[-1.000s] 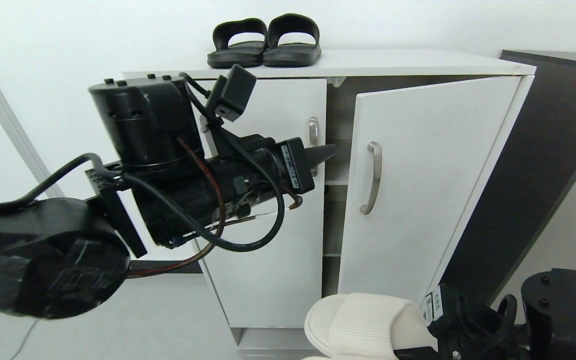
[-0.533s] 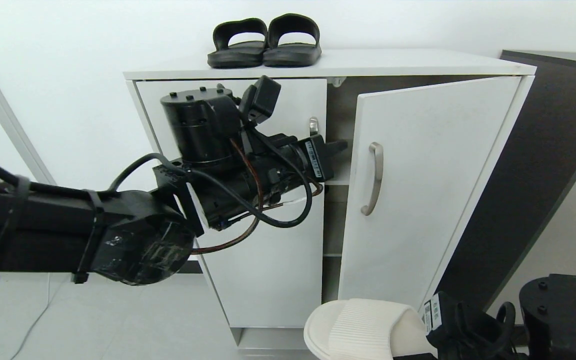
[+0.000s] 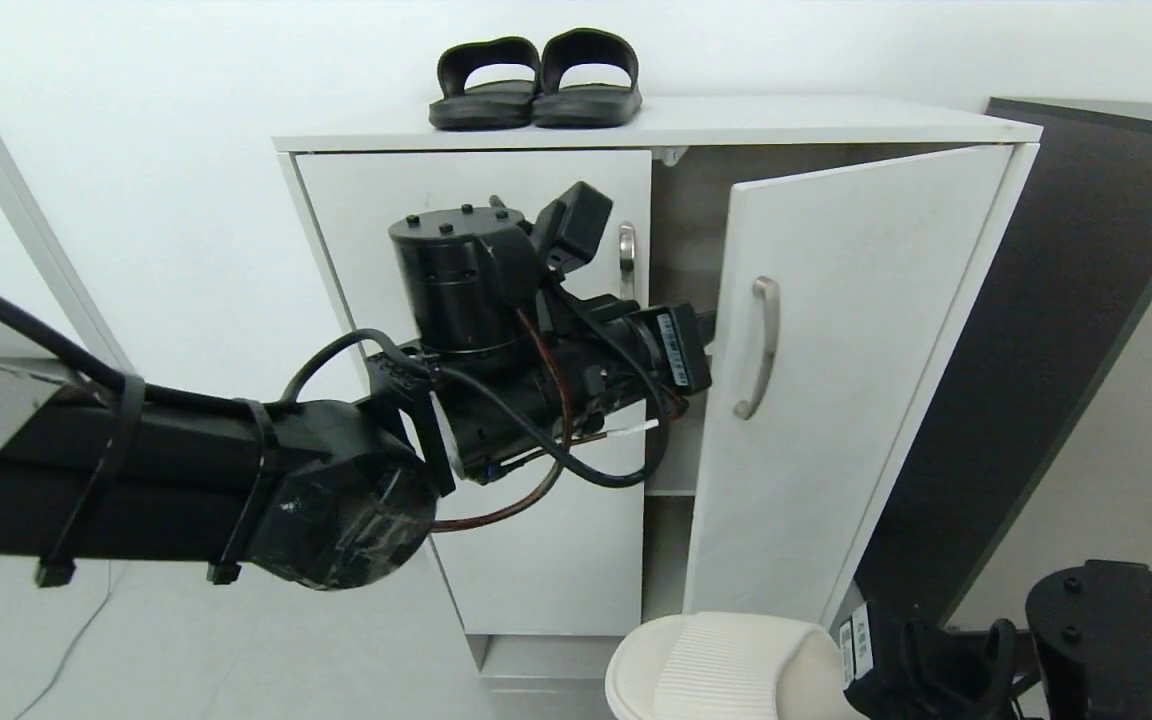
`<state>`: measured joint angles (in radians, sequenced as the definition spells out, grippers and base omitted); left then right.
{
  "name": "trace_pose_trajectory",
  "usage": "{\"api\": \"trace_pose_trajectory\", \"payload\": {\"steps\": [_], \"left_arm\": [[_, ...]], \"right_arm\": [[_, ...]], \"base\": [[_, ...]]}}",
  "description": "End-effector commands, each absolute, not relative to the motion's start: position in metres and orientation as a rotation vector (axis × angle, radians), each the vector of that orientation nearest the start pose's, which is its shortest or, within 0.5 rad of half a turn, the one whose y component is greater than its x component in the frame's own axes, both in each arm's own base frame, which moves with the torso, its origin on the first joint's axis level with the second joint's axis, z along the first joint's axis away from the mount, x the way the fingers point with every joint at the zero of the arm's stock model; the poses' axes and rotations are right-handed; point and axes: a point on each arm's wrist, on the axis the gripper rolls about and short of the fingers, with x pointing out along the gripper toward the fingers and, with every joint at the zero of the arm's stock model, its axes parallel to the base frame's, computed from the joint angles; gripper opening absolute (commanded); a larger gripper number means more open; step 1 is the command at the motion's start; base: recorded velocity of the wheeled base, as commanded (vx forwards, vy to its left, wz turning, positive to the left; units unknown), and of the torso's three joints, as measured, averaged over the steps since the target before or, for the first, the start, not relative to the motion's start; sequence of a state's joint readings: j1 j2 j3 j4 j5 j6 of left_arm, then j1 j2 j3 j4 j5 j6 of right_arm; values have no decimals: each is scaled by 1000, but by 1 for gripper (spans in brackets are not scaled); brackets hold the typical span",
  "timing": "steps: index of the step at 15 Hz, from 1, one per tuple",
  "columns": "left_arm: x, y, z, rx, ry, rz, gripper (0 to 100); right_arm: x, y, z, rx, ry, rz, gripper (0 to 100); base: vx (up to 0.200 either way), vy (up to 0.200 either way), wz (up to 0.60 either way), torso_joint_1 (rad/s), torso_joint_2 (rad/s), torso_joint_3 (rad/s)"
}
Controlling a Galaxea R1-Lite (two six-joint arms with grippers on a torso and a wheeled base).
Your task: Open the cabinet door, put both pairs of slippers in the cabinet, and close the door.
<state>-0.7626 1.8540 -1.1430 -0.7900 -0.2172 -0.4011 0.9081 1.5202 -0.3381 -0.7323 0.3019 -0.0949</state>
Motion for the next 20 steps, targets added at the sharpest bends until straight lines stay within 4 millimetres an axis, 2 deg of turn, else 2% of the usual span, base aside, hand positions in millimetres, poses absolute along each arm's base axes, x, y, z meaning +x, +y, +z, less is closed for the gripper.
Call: {"api": "trace_pose_trajectory", "payload": {"steps": [1, 3, 6, 8, 12, 13, 15, 16, 18, 19, 20], "left_arm": [[244, -272, 238, -382, 134, -1042, 0], [236, -275, 241, -387, 115, -1069, 0], [239, -271, 240, -391, 102, -1055, 0], [241, -264, 240, -394, 88, -1040, 0], [228, -227, 250, -379, 29, -930, 0], [215, -201, 257, -382, 7, -883, 0], [192, -154, 259, -380, -8, -806, 0], [175, -129, 258, -378, -20, -764, 0], [140, -90, 256, -354, -40, -689, 0], [108, -62, 247, -318, -23, -586, 0], [81, -42, 239, -293, -17, -498, 0]], "right_arm": [[124, 172, 121, -228, 407, 1217, 0], [123, 171, 120, -232, 408, 1220, 0], [121, 171, 119, -252, 403, 1233, 0], [120, 172, 119, -251, 399, 1235, 0], [132, 169, 121, -232, 393, 1178, 0], [138, 166, 123, -218, 376, 1142, 0], [150, 156, 123, -200, 374, 1074, 0], [154, 153, 124, -194, 370, 1042, 0], [160, 153, 128, -181, 351, 996, 0], [167, 157, 129, -160, 359, 935, 0], [173, 162, 130, -135, 365, 887, 0]], "base": [[-200, 0, 0, -2, 2, 7], [-200, 0, 0, -2, 2, 2], [-200, 0, 0, -1, 1, 4], [0, 0, 0, 0, 0, 0], [0, 0, 0, 0, 0, 0], [0, 0, 0, 0, 0, 0], [0, 0, 0, 0, 0, 0], [0, 0, 0, 0, 0, 0], [0, 0, 0, 0, 0, 0], [0, 0, 0, 0, 0, 0], [0, 0, 0, 0, 0, 0]]}}
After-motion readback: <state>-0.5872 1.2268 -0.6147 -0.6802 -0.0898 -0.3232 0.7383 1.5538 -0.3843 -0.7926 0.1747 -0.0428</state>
